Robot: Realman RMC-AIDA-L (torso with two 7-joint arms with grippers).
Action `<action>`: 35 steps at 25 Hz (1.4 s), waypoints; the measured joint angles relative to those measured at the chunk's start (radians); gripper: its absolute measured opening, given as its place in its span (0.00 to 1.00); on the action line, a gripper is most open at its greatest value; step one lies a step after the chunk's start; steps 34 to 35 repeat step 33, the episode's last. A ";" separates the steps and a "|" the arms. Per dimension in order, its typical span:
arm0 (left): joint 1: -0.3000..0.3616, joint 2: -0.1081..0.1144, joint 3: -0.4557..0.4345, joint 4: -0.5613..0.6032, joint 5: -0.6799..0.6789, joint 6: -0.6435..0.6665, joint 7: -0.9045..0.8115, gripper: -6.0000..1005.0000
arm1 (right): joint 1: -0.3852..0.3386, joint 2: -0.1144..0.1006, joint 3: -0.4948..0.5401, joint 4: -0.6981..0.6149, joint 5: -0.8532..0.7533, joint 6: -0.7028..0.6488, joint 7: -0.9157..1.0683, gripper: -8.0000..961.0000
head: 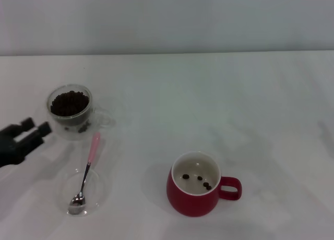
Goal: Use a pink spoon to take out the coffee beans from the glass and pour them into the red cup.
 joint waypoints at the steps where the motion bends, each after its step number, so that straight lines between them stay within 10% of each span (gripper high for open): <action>1: 0.013 -0.003 -0.023 0.007 -0.007 0.029 0.041 0.55 | 0.000 0.000 0.000 0.000 0.000 -0.001 -0.001 0.56; 18: 0.131 -0.016 -0.383 -0.161 -0.387 0.191 0.731 0.55 | 0.010 0.006 -0.055 0.124 0.000 -0.100 -0.193 0.56; 35: 0.017 -0.015 -0.404 -0.391 -0.717 0.224 1.116 0.55 | 0.021 0.007 -0.045 0.137 0.008 -0.101 -0.253 0.56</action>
